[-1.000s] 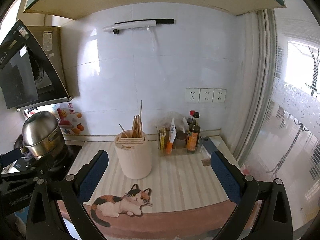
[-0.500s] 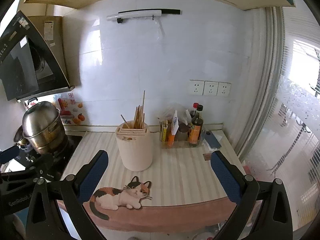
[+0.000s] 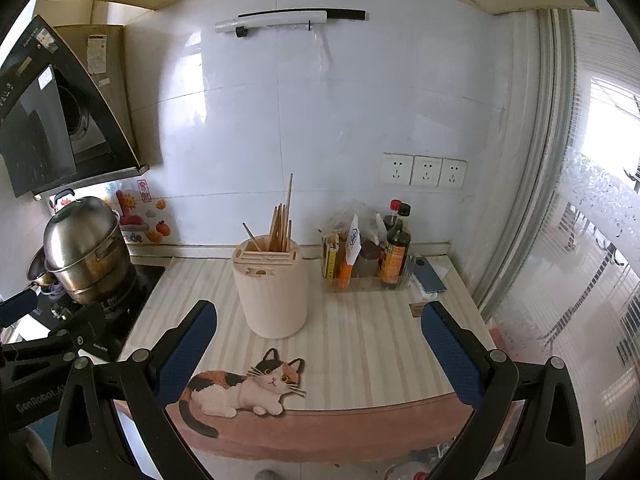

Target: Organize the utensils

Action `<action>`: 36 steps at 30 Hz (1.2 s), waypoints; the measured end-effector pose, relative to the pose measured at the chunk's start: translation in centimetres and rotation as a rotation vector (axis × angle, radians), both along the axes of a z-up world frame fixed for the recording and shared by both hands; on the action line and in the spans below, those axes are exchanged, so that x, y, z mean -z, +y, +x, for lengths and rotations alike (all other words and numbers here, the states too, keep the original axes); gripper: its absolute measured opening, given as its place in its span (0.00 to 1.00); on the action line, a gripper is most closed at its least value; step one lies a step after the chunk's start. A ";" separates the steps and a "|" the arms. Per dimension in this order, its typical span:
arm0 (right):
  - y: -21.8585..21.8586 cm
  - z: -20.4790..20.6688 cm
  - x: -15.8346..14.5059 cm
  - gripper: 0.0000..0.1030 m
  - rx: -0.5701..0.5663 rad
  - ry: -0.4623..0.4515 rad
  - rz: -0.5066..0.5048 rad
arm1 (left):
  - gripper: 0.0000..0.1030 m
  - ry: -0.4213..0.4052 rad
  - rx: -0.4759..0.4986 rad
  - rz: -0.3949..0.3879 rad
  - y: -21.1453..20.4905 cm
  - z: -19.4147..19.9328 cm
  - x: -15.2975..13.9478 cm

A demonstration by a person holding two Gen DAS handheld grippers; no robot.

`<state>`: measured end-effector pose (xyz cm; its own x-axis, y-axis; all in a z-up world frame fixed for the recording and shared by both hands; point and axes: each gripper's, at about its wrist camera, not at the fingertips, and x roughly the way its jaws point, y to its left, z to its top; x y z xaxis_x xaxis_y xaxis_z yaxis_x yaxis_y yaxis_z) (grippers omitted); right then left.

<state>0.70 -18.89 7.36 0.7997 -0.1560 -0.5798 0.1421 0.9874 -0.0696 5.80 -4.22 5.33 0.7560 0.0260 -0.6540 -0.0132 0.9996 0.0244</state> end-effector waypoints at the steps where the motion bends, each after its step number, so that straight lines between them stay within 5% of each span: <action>1: 0.0 0.1 0.1 1.00 0.000 0.001 0.001 | 1.00 -0.001 0.000 0.000 -0.1 0.0 0.0; 36: -1.2 0.8 0.4 1.00 -0.007 0.007 -0.005 | 1.00 -0.015 -0.013 -0.009 -1.3 1.1 0.1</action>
<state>1.54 -20.06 6.94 0.7964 -0.1532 -0.5850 0.1346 0.9880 -0.0755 6.94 -5.49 5.25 0.7655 0.0300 -0.6428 -0.0261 0.9995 0.0155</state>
